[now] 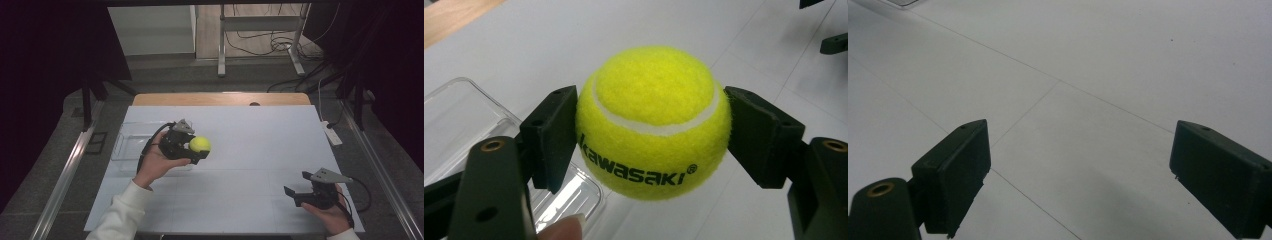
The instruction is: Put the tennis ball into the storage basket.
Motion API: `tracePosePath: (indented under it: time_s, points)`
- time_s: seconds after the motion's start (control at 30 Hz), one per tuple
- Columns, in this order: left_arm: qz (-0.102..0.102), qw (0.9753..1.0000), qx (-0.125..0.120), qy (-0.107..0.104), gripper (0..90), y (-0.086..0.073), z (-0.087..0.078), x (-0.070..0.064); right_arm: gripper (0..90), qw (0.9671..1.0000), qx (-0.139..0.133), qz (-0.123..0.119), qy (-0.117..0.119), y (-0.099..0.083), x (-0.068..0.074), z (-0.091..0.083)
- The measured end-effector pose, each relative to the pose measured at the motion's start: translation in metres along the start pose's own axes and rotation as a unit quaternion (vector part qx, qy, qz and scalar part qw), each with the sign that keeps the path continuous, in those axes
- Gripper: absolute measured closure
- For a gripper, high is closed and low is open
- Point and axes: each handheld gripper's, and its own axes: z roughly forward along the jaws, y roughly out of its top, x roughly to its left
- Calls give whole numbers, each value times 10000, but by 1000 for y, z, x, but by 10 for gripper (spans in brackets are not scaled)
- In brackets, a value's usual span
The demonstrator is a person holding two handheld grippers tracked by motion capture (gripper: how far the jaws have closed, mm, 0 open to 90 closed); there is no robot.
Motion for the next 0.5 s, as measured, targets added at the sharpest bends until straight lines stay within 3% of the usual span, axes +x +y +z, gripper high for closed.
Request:
tracePosePath:
  time_s: [0.5]
  points:
    - [-19, 9995, -323, 35, 259, 1, -12, 3, 95, 10000, -8, 4, 2, 0, 0, 0]
